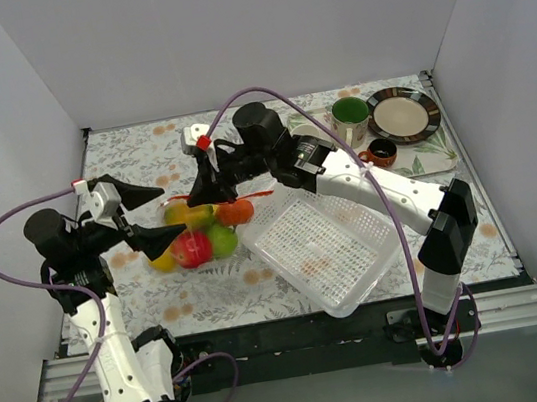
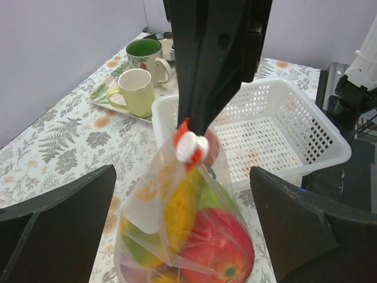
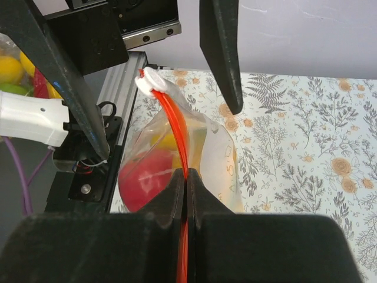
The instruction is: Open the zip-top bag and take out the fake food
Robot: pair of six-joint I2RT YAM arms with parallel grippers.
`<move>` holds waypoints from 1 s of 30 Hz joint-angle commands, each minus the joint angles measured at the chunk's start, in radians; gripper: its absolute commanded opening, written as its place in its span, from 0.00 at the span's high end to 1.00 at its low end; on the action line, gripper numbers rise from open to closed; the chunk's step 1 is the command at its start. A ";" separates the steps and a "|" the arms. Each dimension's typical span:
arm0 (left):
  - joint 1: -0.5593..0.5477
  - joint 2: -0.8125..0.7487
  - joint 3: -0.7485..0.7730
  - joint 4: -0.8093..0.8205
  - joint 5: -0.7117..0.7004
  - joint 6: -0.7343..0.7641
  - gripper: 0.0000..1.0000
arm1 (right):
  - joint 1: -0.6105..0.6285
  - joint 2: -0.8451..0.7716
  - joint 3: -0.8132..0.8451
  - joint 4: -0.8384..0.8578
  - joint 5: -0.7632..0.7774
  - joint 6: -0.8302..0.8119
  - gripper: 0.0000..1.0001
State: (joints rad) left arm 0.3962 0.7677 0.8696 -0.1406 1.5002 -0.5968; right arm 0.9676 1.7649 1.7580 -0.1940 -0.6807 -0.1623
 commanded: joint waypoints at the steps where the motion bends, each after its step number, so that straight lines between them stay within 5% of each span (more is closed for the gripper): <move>1: 0.003 -0.021 -0.015 -0.056 0.295 0.060 0.02 | -0.013 -0.022 0.070 0.024 -0.026 0.001 0.99; 7: 0.001 -0.005 -0.003 -0.057 0.296 0.106 0.03 | -0.017 -0.012 0.069 0.034 -0.063 0.029 0.99; 10: -0.028 0.022 0.017 -0.054 0.296 0.103 0.12 | -0.017 -0.010 0.051 0.051 -0.074 0.043 0.99; 18: -0.106 0.079 0.043 -0.050 0.296 0.103 0.46 | -0.017 -0.012 0.038 0.056 -0.085 0.050 0.99; 25: -0.109 0.097 0.052 0.114 0.298 -0.092 1.00 | -0.017 -0.045 0.006 0.021 -0.037 0.014 0.99; 30: -0.108 0.071 0.052 0.182 0.296 -0.159 1.00 | -0.018 -0.070 -0.023 0.019 -0.008 -0.005 0.99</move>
State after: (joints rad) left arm 0.2913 0.8669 0.8837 -0.0574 1.5013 -0.6735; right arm 0.9474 1.7565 1.7588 -0.1993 -0.7109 -0.1410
